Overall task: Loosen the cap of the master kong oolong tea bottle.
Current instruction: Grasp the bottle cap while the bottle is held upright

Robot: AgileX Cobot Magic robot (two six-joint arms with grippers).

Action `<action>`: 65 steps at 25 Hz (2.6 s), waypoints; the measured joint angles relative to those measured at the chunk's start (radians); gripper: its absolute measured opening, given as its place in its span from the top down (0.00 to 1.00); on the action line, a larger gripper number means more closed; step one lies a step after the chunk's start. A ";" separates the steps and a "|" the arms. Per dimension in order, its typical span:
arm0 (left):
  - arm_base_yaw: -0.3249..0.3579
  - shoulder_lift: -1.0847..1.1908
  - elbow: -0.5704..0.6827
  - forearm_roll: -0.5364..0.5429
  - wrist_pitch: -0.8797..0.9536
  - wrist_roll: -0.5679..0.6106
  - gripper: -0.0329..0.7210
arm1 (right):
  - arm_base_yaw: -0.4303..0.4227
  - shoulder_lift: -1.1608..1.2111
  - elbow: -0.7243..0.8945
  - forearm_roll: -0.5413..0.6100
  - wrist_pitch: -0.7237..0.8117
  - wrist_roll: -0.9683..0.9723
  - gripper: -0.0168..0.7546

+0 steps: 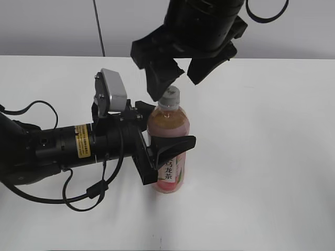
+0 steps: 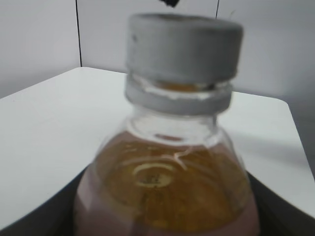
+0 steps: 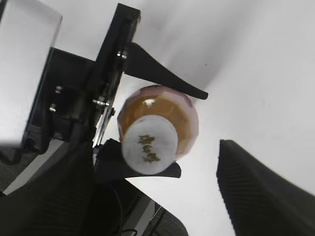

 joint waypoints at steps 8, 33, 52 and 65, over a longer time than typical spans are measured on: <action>0.000 0.000 0.000 0.001 0.000 0.000 0.35 | 0.000 0.030 0.003 -0.009 0.001 0.004 0.22; 0.000 0.000 0.000 0.005 -0.001 0.000 0.35 | 0.000 0.040 0.003 0.031 0.003 -0.065 0.62; 0.000 0.000 0.000 0.010 -0.001 0.000 0.35 | 0.000 0.040 0.003 0.027 0.003 -0.588 0.62; 0.000 0.000 0.000 0.014 -0.003 0.003 0.35 | 0.000 0.040 0.003 0.021 0.003 -1.050 0.62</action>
